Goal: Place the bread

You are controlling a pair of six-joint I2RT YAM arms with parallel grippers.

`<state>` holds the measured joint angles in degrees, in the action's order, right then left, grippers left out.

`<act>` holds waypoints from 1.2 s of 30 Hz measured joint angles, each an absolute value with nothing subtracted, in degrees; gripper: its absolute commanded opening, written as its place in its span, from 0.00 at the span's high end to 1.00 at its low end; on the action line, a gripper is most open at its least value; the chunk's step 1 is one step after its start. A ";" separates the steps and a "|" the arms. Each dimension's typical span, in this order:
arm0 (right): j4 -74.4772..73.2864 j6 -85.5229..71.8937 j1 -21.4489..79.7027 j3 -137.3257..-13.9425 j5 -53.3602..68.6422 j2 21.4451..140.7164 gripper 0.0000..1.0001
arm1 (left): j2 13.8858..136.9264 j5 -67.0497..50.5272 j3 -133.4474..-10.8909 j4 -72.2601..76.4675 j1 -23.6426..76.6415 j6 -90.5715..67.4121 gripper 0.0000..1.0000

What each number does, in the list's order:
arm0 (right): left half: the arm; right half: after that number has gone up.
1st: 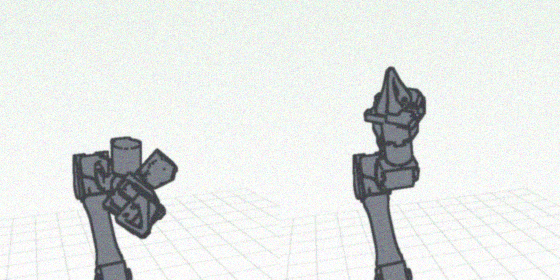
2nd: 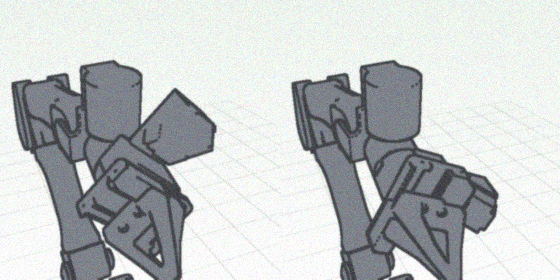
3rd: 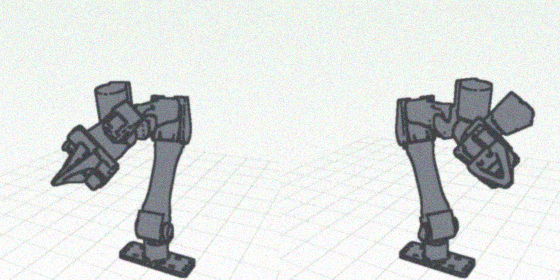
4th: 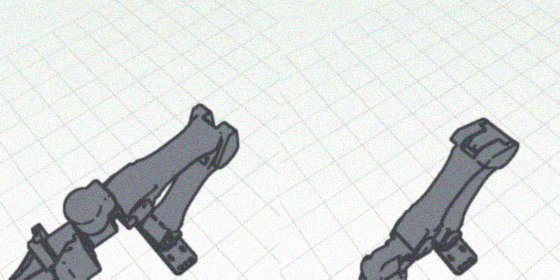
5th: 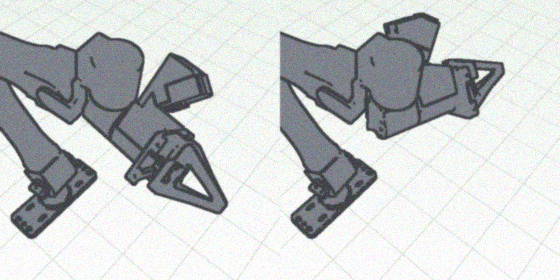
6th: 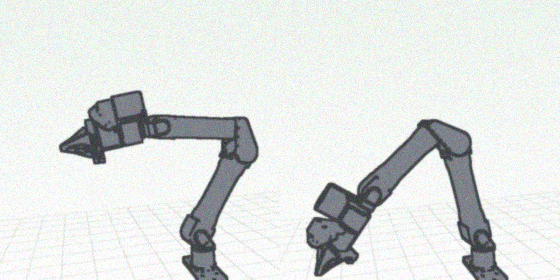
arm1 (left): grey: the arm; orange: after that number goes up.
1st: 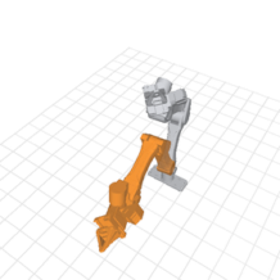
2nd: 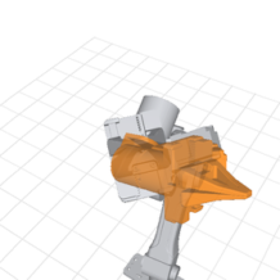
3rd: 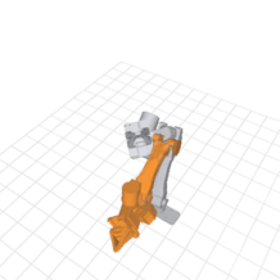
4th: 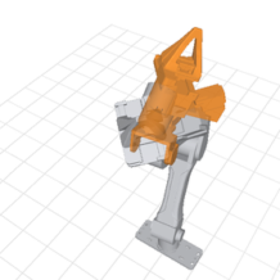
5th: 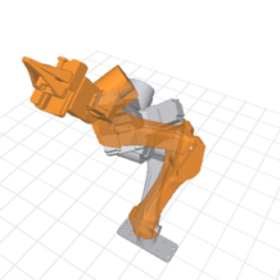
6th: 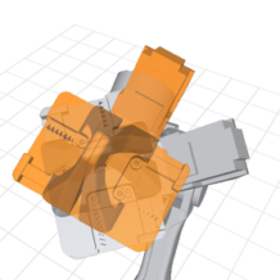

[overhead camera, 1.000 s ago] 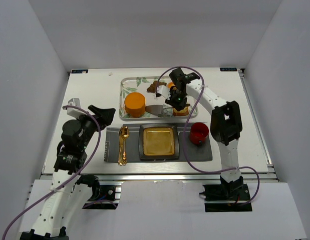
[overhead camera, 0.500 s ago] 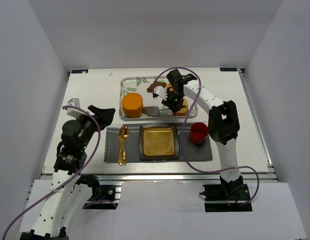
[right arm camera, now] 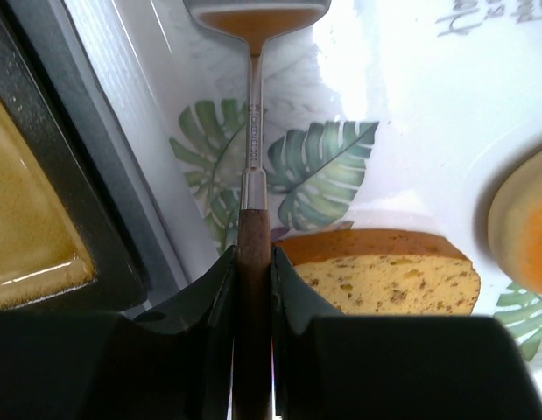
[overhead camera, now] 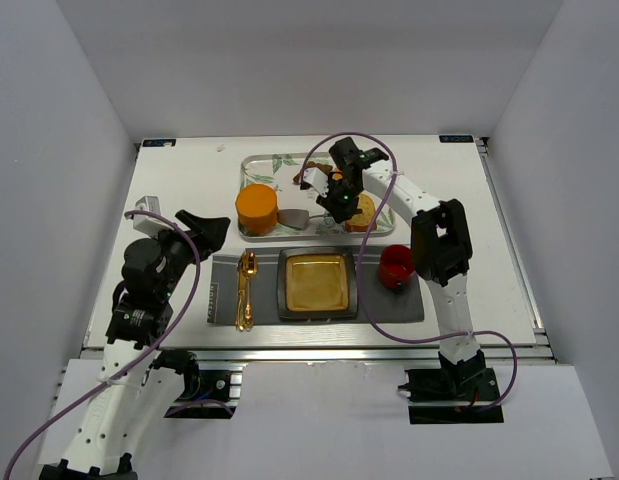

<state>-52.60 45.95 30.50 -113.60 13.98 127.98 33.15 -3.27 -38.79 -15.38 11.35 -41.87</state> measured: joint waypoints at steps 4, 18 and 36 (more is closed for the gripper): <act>-51.59 45.65 30.50 -113.60 14.85 127.98 1.00 | 33.17 -2.96 -39.13 -15.88 11.35 -41.85 0.20; -46.92 45.95 32.05 -113.45 17.23 127.98 1.00 | 34.74 -2.81 -39.40 -15.88 11.35 -41.93 0.20; -42.83 43.70 33.17 -112.75 19.79 128.20 1.00 | 35.64 -2.85 -40.14 -15.94 11.35 -42.00 0.20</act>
<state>-42.83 43.70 33.17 -112.75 19.79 128.20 35.64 -2.85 -40.14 -15.94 11.35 -42.00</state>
